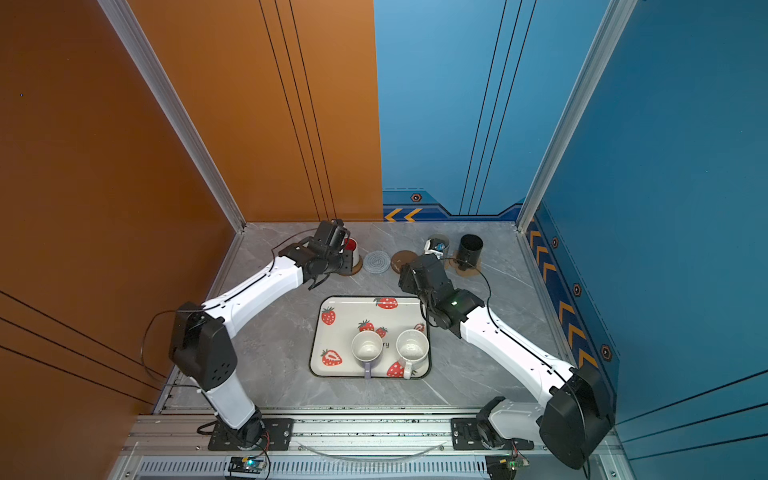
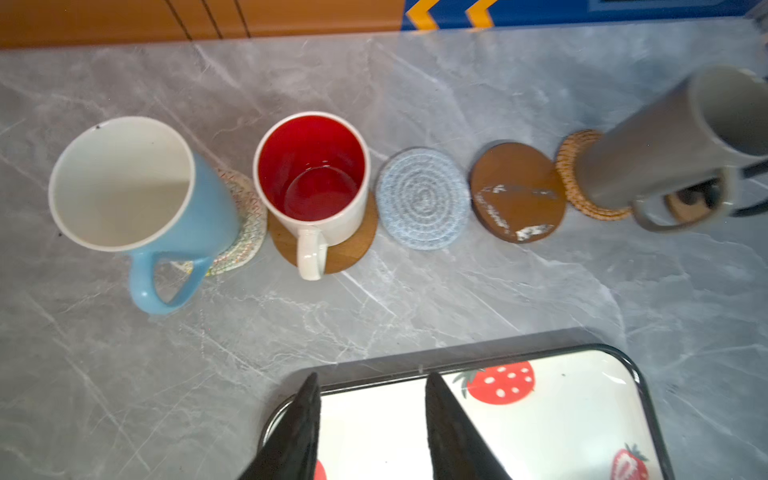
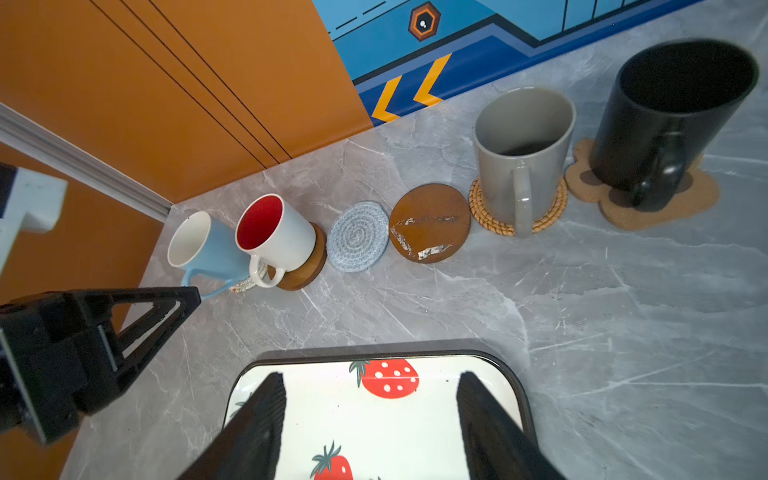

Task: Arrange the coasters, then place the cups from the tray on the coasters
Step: 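Open and raise the left gripper while the right gripper withdraws, then move the right gripper over the white speckled mug on the tray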

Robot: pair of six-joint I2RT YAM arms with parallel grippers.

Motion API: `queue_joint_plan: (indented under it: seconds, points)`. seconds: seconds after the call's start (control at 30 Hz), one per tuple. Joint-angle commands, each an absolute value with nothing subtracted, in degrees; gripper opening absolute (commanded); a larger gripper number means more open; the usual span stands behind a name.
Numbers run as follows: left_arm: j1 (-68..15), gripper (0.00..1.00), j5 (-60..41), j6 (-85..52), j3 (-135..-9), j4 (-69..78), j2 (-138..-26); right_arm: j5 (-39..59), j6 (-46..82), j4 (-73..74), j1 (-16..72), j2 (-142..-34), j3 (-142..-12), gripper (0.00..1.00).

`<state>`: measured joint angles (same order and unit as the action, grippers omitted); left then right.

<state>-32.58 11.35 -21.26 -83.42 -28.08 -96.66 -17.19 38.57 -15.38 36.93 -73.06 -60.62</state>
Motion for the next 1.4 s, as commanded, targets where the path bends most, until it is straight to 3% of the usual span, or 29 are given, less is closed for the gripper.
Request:
queue_joint_plan:
  seconds: [0.0, 0.13, 0.47, 0.67, 0.77, 0.87, 1.03, 1.37]
  points:
    - [-35.0, 0.45, 11.9, -18.9, -78.5, -19.5, -91.5, -24.0, 35.4, -26.8, 38.6, -70.9, -65.2, 0.64]
    - [-35.3, 0.46, 10.2, -18.3, -74.2, -15.0, -87.4, -30.7, 33.5, -33.8, 42.5, -68.4, -67.5, 0.64]
    - [-35.3, 0.48, 8.4, -17.1, -68.7, -11.6, -81.5, -32.1, 30.2, -37.4, 44.4, -58.5, -70.7, 0.64]
    - [-35.2, 0.49, 8.9, -16.3, -67.0, -11.3, -78.9, -19.5, 25.7, -32.8, 44.5, -57.6, -72.3, 0.62]
    - [-35.1, 0.50, 9.4, -16.1, -66.2, -11.3, -77.9, -12.7, 25.7, -38.7, 45.1, -60.8, -75.4, 0.61]
    - [-34.7, 0.50, 9.6, -16.1, -65.5, -11.3, -77.1, -13.2, 26.6, -48.3, 47.4, -64.2, -78.8, 0.61]
    - [-34.4, 0.53, 10.2, -15.6, -64.4, -11.2, -76.0, -16.9, 32.0, -57.4, 51.9, -64.9, -76.0, 0.62]
    - [-33.2, 0.54, 9.1, -16.0, -63.3, -9.3, -76.2, -18.7, 52.3, -60.1, 60.2, -53.6, -59.1, 0.61]
